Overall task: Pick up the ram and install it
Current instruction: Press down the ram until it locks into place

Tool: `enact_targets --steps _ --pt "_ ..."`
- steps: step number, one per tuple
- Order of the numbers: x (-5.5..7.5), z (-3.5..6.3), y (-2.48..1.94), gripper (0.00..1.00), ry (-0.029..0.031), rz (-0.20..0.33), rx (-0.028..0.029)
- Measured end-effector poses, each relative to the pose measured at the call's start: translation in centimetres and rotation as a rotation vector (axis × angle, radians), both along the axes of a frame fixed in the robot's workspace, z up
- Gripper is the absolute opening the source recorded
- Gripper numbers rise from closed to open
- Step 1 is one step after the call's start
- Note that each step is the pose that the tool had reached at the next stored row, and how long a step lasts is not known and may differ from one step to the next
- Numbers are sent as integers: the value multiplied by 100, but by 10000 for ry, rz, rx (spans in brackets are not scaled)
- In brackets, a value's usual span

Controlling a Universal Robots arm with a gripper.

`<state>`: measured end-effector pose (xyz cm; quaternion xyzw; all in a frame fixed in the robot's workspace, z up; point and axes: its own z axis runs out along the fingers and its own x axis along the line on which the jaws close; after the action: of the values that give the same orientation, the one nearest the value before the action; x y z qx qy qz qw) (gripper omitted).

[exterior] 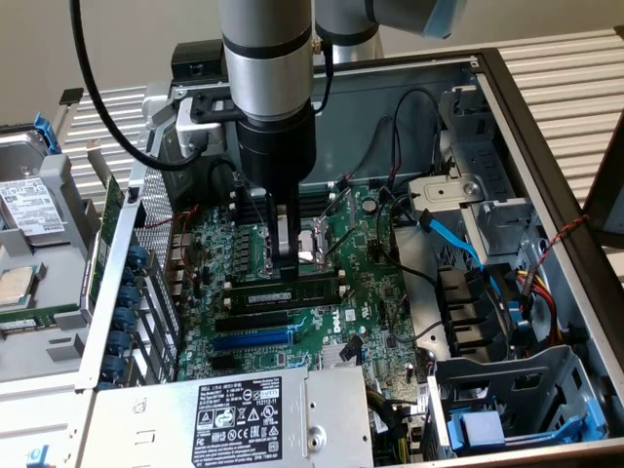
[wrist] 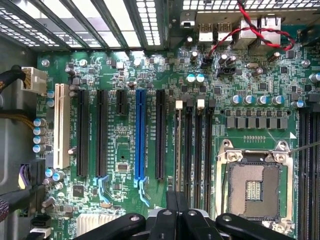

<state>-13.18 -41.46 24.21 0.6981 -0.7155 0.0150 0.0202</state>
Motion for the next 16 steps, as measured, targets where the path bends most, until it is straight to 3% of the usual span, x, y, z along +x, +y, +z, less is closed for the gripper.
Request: enact_targets --steps 4,7,9,16 --pt "-4 -13 0 11 1 1 12" --pt "-5 -26 0 11 0 -1 99" --pt "-9 -32 1 11 -1 0 127" --pt "-24 -47 0 11 0 1 147"
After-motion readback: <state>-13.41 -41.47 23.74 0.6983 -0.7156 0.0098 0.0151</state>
